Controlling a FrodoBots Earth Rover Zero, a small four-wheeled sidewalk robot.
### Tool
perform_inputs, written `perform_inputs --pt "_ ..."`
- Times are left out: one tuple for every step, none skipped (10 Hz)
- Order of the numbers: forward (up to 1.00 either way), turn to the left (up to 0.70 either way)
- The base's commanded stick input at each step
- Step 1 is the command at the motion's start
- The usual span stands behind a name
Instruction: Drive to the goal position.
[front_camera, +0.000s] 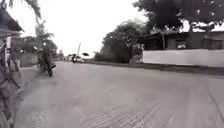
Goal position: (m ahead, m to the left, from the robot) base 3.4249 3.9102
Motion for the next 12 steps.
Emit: perform_inputs --pt "-0.7 0.0" --pt "-0.7 0.0" --pt "-0.32 0.0" --pt "0.0 0.0" --pt "0.0 0.0" --pt "0.0 0.0" --pt "0.0 0.0" --pt "0.0 0.0" --pt "0.0 0.0" --pt "0.0 0.0" --pt "0.0 0.0" --pt "0.0 0.0"
